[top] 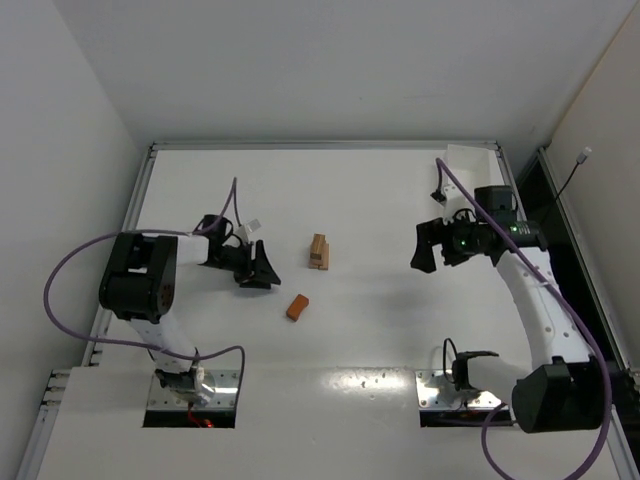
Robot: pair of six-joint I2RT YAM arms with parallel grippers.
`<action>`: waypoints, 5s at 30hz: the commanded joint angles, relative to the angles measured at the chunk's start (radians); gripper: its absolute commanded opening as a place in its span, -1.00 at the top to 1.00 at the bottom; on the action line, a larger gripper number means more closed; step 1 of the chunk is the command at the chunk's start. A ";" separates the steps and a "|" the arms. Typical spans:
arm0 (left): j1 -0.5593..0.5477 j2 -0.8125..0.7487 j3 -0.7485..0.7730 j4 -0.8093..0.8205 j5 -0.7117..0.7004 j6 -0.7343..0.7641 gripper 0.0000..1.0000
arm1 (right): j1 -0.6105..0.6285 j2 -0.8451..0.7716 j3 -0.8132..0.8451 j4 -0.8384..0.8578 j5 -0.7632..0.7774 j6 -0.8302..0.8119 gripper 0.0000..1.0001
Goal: Build the wood block tower
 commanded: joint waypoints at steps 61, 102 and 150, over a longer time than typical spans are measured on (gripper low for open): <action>0.492 -0.352 0.475 -0.661 0.044 0.341 -0.66 | 0.871 1.004 0.773 -0.318 -0.101 -1.522 -0.06; 0.501 -0.325 0.475 -0.642 0.026 0.295 -0.83 | 0.908 1.139 0.730 -0.187 0.008 -1.442 0.52; 0.440 -0.576 0.428 -0.578 -0.833 -0.125 -1.00 | 0.716 0.726 0.778 -0.052 0.648 0.951 1.00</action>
